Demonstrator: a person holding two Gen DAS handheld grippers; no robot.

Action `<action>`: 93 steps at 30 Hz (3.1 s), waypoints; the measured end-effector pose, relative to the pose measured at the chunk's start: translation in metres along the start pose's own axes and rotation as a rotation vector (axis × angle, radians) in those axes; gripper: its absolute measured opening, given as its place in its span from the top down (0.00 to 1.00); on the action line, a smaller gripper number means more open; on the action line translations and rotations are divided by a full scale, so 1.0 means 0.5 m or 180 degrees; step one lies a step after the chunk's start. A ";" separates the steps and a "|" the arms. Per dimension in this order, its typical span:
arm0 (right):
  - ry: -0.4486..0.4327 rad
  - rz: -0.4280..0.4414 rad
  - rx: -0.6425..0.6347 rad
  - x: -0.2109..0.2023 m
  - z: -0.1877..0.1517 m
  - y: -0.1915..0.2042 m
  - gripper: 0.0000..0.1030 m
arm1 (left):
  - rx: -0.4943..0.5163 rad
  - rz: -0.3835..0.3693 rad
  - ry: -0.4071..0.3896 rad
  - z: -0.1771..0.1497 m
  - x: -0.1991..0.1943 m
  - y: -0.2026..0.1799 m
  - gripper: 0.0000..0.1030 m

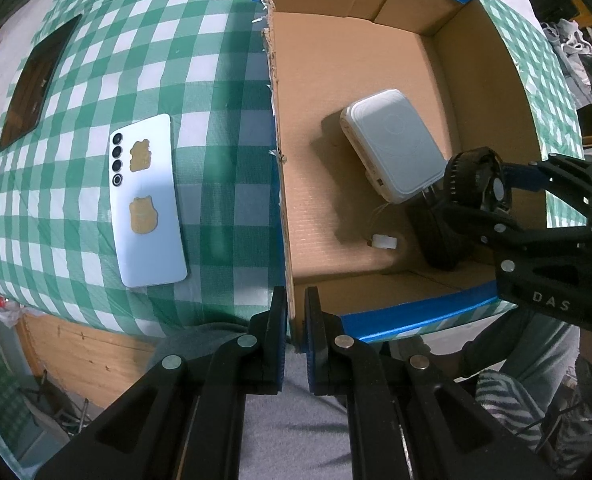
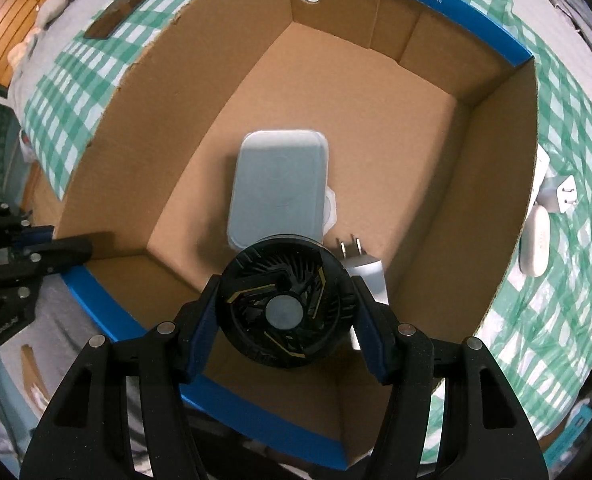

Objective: Flip cup upside down
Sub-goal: 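Lower the fan beside the square charger and open the right tool, then move the right tool to the white oval case and grasp it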

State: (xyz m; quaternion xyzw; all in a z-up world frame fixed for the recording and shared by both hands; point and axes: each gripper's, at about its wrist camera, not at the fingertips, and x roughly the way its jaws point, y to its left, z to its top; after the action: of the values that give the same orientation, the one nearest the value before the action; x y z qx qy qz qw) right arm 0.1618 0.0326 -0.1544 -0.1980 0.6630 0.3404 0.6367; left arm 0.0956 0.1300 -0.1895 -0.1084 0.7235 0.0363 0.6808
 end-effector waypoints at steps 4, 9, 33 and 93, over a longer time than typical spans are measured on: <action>0.0007 -0.0014 0.0014 0.008 0.002 0.000 0.40 | -0.0004 -0.0002 -0.0005 -0.001 0.000 0.001 0.94; 0.0023 -0.0027 0.0046 0.016 0.000 -0.012 0.40 | -0.0007 -0.0003 -0.0008 -0.001 -0.002 0.001 0.94; -0.0289 -0.0032 -0.0009 -0.107 -0.032 -0.126 0.28 | -0.0017 0.0010 -0.0009 -0.003 -0.001 0.002 0.94; 0.0027 -0.0366 0.0754 0.028 -0.036 -0.438 0.65 | -0.0092 0.0002 0.0111 0.003 0.009 0.005 0.94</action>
State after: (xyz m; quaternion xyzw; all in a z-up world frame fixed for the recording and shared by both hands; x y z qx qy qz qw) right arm 0.2999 -0.1286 -0.2124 -0.1606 0.6888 0.2218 0.6713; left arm 0.0963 0.1323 -0.1944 -0.1187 0.7346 0.0450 0.6665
